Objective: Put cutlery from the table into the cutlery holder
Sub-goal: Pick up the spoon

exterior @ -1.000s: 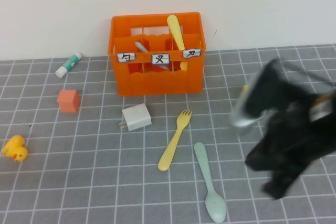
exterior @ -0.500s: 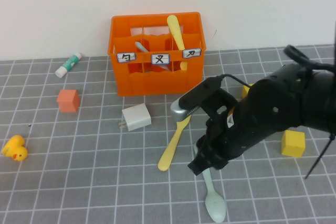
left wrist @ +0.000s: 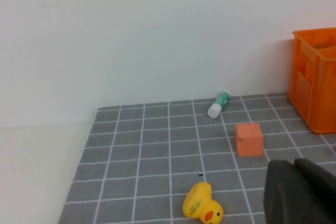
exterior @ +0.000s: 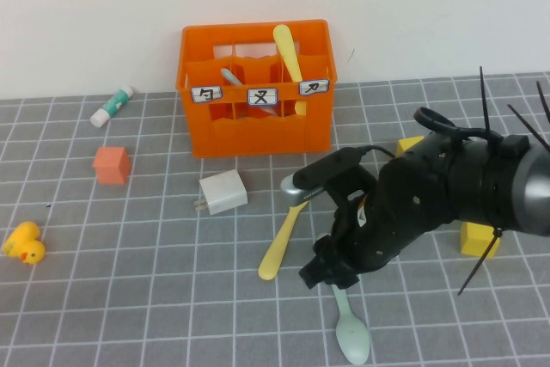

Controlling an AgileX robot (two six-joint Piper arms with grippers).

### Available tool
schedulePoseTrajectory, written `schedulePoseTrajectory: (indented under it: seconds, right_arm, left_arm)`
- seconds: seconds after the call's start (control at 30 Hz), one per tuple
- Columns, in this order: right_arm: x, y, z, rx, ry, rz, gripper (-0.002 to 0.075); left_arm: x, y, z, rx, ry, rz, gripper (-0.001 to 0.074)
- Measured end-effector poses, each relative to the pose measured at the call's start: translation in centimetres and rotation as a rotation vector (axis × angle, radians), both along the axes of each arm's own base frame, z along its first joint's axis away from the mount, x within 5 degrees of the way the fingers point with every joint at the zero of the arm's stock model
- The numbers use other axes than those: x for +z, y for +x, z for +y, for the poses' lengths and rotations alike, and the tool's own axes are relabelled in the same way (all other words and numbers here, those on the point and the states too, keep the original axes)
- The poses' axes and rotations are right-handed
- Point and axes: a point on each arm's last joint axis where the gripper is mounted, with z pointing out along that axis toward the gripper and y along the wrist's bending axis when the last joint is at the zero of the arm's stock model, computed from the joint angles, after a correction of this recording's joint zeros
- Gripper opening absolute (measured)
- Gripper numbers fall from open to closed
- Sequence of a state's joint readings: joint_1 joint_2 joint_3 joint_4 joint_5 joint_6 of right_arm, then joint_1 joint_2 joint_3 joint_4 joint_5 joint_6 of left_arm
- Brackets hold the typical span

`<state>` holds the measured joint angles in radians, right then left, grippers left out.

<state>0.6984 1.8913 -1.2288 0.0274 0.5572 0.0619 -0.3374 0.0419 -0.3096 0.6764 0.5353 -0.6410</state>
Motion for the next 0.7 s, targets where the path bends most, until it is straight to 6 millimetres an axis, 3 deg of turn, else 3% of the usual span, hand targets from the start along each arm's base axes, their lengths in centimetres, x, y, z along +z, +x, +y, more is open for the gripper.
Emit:
schedulePoseTrajectory:
  seconds: [0.5, 0.7]
  right_arm:
    - [-0.49, 0.46, -0.4, 0.014, -0.026, 0.01, 0.0357]
    - [-0.61, 0.32, -0.49, 0.09, -0.059, 0.009, 0.0286]
  left_arm:
    - [0.0, 0.0, 0.01, 0.001, 0.0, -0.001, 0.0]
    - [0.02, 0.0, 0.02, 0.002, 0.003, -0.002, 0.0]
